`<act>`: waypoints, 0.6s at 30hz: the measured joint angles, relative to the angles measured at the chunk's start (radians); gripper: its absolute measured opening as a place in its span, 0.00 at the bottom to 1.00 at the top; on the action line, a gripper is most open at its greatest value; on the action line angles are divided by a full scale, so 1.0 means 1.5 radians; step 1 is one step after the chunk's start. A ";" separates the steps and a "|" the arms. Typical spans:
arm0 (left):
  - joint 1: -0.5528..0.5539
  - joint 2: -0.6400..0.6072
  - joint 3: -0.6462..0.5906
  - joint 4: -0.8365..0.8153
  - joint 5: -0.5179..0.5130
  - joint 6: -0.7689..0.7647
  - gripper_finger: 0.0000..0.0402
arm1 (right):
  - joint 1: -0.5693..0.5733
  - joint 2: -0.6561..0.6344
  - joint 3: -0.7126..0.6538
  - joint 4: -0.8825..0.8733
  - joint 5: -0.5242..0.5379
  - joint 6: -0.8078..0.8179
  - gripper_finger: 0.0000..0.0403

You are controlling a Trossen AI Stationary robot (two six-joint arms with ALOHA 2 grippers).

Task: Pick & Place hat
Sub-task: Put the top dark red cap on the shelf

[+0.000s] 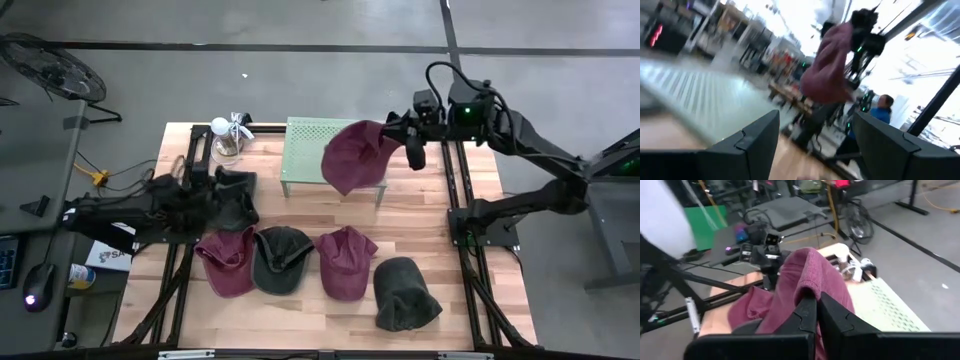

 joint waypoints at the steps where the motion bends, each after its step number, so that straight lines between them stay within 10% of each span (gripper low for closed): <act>1: 0.000 0.016 0.009 0.017 -0.003 0.014 0.62 | 0.001 0.003 0.000 0.010 -0.013 -0.001 0.00; 18: 0.000 0.433 0.313 0.016 0.026 0.115 0.62 | 0.001 0.014 0.000 0.030 -0.021 -0.050 0.00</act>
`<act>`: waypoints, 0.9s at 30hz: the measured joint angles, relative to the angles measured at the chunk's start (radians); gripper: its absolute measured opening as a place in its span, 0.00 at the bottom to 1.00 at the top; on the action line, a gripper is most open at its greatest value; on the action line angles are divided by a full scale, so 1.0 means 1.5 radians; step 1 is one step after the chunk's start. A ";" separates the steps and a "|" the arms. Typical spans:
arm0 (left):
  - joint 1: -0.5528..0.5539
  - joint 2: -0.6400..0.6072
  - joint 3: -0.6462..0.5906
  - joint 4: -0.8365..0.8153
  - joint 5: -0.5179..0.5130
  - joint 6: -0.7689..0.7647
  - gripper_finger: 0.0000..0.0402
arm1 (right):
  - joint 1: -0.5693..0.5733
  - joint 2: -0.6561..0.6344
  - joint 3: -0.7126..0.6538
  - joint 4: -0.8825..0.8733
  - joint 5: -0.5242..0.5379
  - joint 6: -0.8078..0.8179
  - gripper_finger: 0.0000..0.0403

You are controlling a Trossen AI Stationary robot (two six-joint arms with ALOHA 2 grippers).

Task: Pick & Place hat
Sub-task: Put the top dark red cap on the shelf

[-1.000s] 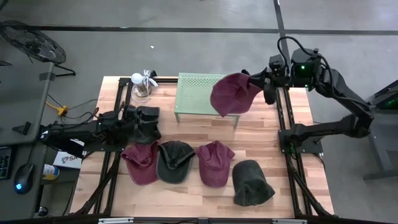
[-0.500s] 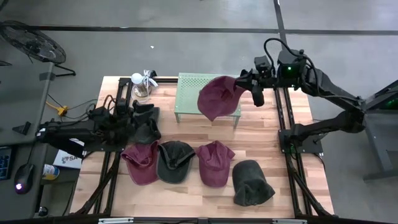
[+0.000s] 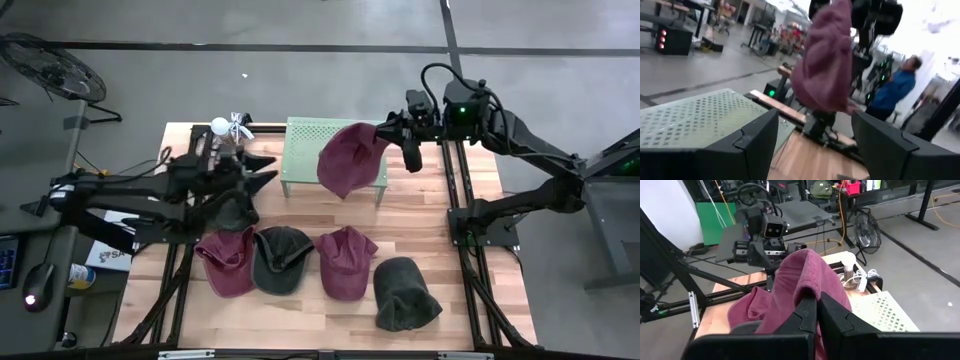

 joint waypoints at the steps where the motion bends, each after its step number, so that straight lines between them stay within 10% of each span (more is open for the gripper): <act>1: 0.000 0.022 0.018 -0.006 0.007 0.004 0.62 | 0.000 0.000 0.000 0.000 0.000 -0.002 0.00; 27: 0.000 0.363 0.381 -0.097 -0.025 0.004 0.62 | 0.000 0.000 0.000 -0.059 0.009 -0.086 0.00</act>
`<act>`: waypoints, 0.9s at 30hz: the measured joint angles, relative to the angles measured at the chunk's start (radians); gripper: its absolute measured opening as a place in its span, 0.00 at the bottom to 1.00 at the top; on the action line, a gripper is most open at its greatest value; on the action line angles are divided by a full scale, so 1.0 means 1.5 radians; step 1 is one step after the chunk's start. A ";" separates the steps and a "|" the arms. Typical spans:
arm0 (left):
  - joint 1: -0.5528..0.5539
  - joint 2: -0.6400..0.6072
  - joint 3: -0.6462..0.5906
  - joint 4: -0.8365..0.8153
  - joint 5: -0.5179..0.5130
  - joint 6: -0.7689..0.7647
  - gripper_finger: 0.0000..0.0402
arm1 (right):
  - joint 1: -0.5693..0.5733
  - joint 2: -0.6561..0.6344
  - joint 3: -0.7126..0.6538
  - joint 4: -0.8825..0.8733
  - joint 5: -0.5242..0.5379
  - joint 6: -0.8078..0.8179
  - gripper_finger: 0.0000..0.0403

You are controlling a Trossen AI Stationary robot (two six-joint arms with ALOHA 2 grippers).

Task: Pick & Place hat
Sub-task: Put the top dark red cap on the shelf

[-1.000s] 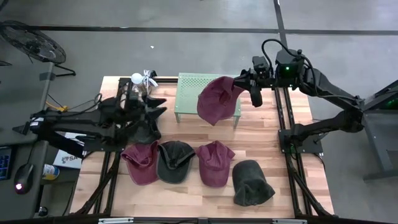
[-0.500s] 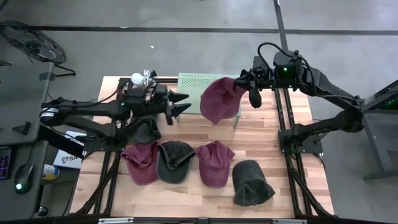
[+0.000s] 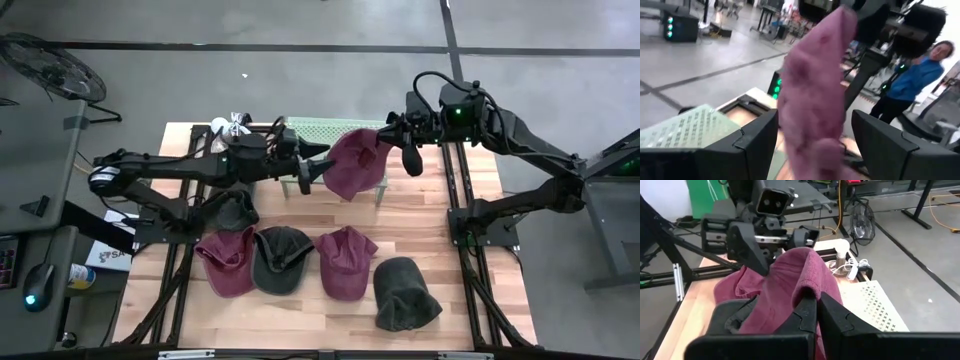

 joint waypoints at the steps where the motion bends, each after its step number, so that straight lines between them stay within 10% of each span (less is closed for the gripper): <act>1: 0.000 0.004 0.008 -0.012 -0.002 0.000 0.62 | 0.000 0.000 0.000 0.000 -0.001 0.000 0.00; 9: 0.000 0.016 0.040 -0.073 -0.041 -0.013 0.54 | 0.000 0.000 0.000 -0.001 -0.001 -0.005 0.00; 18: 0.000 0.015 0.040 -0.061 -0.026 -0.023 0.08 | 0.000 0.000 0.000 -0.007 -0.002 -0.004 0.00; 27: 0.000 0.015 0.040 -0.032 0.034 0.000 0.08 | 0.000 -0.001 0.000 -0.011 0.032 0.004 0.02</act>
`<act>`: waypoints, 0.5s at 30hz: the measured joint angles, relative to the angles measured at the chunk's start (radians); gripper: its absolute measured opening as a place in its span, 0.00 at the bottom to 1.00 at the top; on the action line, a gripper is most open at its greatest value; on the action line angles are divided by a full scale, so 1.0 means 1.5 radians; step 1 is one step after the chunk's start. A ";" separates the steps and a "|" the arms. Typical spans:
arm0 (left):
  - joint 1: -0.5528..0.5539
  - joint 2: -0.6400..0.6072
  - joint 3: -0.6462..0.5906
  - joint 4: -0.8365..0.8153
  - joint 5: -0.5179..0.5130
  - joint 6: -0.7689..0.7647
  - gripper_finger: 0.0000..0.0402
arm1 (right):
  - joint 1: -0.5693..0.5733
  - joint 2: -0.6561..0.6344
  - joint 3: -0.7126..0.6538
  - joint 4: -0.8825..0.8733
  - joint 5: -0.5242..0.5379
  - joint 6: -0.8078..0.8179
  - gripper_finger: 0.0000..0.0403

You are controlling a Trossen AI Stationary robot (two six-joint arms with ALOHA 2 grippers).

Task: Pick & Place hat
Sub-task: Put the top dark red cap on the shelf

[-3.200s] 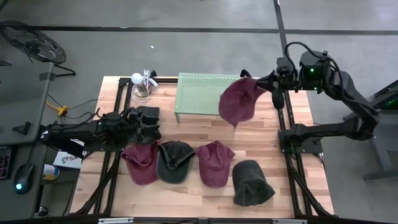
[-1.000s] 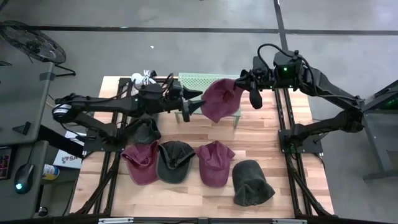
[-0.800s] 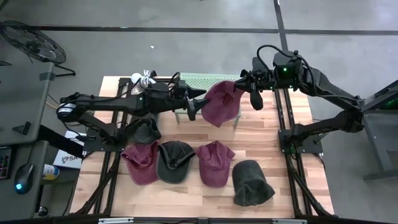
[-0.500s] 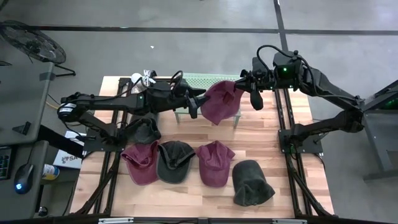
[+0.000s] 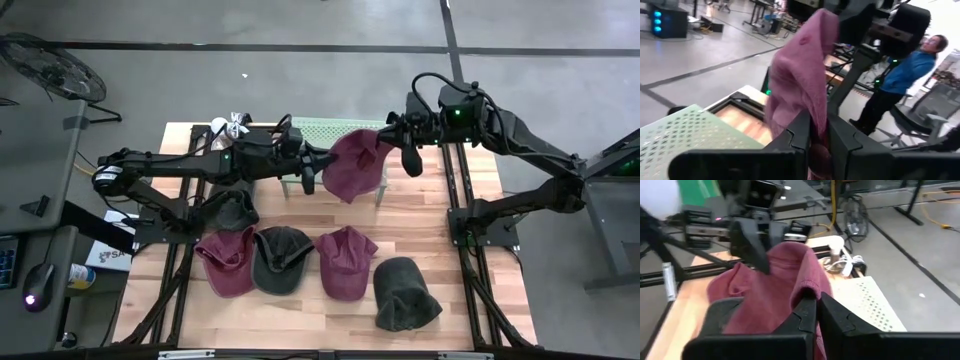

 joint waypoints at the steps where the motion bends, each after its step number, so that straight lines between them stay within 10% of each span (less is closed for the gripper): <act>1: 0.000 0.000 0.000 0.001 0.001 0.000 0.08 | 0.000 -0.001 0.000 0.000 0.009 0.003 0.02; 15: 0.000 -0.001 0.000 0.056 0.015 -0.023 0.08 | 0.000 -0.025 0.000 -0.002 0.157 -0.077 0.41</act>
